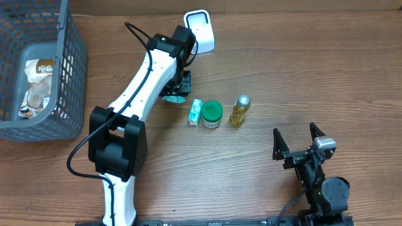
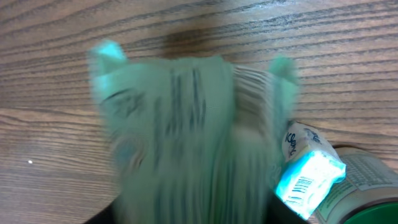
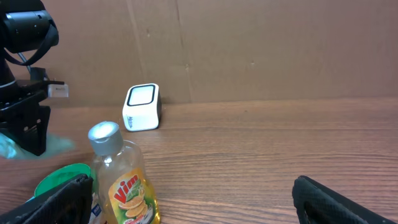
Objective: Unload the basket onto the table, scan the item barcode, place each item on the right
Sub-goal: 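Lower the wipes pack onto the table left of the Kleenex pack, then release the wipes pack and adjust it flat on the table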
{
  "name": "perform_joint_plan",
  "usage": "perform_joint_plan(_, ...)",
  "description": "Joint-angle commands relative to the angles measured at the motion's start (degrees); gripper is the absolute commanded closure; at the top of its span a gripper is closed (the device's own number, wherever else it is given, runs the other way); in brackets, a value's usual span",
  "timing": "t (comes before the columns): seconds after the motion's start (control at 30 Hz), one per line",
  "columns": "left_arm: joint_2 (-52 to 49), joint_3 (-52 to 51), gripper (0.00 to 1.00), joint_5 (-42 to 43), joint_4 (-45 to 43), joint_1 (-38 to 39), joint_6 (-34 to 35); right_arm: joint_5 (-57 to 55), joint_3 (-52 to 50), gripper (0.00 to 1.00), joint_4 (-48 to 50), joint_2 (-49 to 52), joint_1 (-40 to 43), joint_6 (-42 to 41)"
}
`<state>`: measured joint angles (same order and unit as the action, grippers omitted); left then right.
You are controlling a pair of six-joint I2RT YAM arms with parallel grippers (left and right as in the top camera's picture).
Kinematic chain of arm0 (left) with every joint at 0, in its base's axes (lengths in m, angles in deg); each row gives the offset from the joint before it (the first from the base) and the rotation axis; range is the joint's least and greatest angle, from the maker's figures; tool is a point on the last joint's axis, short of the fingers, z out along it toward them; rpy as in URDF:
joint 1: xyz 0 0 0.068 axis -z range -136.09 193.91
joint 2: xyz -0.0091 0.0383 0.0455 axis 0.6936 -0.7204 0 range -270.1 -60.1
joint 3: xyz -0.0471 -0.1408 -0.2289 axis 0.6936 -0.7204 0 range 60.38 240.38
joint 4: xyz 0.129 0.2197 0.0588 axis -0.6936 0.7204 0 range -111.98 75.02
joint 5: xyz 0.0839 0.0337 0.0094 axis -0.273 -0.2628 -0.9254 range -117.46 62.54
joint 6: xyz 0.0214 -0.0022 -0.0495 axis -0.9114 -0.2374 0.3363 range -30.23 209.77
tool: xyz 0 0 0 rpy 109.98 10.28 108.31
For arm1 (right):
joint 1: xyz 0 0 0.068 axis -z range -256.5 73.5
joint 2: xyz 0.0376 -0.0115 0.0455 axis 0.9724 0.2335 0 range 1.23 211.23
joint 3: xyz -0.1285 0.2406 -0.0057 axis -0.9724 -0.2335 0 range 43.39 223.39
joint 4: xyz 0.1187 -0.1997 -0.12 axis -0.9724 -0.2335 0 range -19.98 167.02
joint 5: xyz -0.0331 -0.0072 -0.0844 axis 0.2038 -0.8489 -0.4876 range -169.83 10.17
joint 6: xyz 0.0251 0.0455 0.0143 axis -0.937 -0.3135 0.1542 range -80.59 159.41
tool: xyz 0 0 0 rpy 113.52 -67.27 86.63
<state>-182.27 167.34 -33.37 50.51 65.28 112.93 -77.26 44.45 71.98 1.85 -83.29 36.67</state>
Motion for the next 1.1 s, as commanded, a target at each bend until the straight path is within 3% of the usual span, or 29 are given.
perform_joint_plan(0.0,-0.35,1.03,0.48,0.44,0.09,0.07,-0.92,-0.31,-0.61,0.0,0.37,-0.46,0.15,0.46)
perform_joint_plan(0.3,-0.35,1.03,0.42,0.44,0.07,0.07,-0.9,-0.31,-0.61,0.0,0.37,-0.46,0.15,0.46)
perform_joint_plan(0.33,-0.35,1.03,0.55,0.44,0.07,0.07,-0.9,-0.31,-0.61,0.0,0.37,-0.46,0.15,0.46)
perform_joint_plan(0.4,-0.35,1.03,0.66,0.44,0.15,0.07,-0.9,-0.31,-0.61,0.0,0.37,-0.46,0.15,0.46)
perform_joint_plan(0.63,-0.35,0.72,0.83,0.39,1.57,0.07,-0.9,-0.31,-0.61,0.0,0.37,-0.46,0.15,0.46)
perform_joint_plan(1.07,-0.35,-2.73,0.82,0.39,0.09,0.02,-0.94,-0.31,-0.61,0.0,0.37,-0.46,0.15,0.46)
